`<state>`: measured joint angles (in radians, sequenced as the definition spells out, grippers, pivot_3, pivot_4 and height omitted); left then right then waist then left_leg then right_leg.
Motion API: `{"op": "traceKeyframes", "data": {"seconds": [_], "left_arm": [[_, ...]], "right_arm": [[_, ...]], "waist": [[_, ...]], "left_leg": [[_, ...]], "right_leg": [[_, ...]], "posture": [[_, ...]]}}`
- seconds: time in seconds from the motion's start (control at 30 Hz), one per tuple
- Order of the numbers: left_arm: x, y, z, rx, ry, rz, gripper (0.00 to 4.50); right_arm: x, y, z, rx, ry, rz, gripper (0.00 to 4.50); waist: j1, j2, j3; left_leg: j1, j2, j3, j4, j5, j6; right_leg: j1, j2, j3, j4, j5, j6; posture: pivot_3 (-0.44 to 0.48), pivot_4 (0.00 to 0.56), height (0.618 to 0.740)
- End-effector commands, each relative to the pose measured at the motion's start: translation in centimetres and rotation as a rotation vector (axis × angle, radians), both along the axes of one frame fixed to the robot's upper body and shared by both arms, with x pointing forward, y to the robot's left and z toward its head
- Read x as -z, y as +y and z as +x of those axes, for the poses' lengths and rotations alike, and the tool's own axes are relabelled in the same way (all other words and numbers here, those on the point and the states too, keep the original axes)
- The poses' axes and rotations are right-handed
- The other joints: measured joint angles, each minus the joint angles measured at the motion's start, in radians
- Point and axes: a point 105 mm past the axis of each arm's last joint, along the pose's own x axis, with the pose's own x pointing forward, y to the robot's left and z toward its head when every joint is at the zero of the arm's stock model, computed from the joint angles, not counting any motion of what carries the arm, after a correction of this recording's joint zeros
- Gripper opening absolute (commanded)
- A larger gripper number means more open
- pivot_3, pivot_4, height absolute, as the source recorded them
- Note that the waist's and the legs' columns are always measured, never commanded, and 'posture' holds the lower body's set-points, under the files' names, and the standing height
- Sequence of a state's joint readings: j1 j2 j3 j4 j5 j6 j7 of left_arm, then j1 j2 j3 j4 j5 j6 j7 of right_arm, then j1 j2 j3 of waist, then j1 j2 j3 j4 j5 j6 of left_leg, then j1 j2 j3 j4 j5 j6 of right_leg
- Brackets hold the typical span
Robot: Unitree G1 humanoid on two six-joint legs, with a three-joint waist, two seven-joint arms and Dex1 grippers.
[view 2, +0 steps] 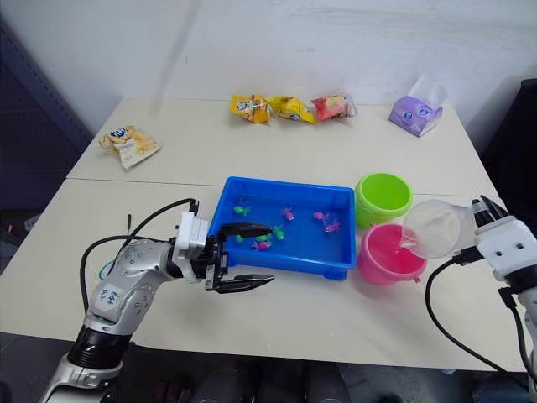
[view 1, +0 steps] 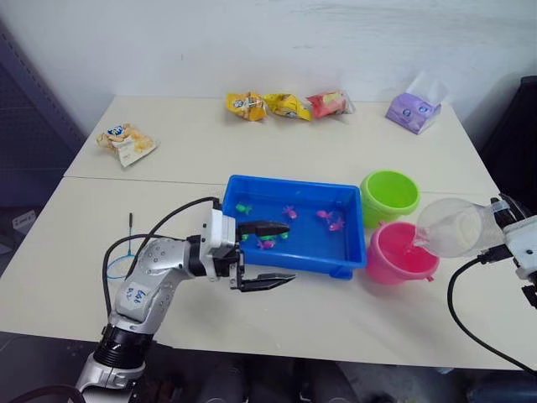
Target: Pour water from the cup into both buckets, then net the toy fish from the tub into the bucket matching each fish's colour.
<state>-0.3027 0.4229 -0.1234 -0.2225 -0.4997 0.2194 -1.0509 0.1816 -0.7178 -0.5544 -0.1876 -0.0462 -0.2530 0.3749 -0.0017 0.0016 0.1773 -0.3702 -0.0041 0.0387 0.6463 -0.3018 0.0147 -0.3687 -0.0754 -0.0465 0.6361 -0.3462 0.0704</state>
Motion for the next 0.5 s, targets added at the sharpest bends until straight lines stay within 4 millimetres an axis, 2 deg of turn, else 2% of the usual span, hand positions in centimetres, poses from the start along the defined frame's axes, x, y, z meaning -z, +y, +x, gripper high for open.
{"op": "traceKeyframes", "data": {"seconds": [0.03,0.13,0.5], "left_arm": [[-0.6,-0.4,0.0,0.01,-0.05,-0.006,4.5],[-0.5,-0.3,0.4,0.003,-0.071,0.005,4.5],[-1.1,0.1,1.3,-0.008,-0.059,-0.012,4.5]], "right_arm": [[-1.4,0.4,-0.4,-0.008,-0.085,-0.087,0.06],[-1.4,0.4,-0.4,-0.001,-0.108,-0.065,0.06],[-1.2,0.9,-0.6,0.002,-0.125,-0.189,0.06]], "waist": [[0.0,0.0,0.0],[0.0,0.0,0.0],[0.0,0.0,0.0]], "left_leg": [[0.0,0.0,0.0,0.0,0.0,0.0],[0.0,0.0,0.0,0.0,0.0,0.0],[0.0,0.0,0.0,0.0,0.001,-0.001]], "right_leg": [[0.0,0.0,0.0,0.0,0.0,0.0],[0.0,0.0,0.0,0.0,0.0,0.0],[0.0,0.0,0.0,0.0,0.0,0.0]], "posture": [[0.0,0.15,0.74],[0.0,0.15,0.74],[0.0,0.15,0.74]]}}
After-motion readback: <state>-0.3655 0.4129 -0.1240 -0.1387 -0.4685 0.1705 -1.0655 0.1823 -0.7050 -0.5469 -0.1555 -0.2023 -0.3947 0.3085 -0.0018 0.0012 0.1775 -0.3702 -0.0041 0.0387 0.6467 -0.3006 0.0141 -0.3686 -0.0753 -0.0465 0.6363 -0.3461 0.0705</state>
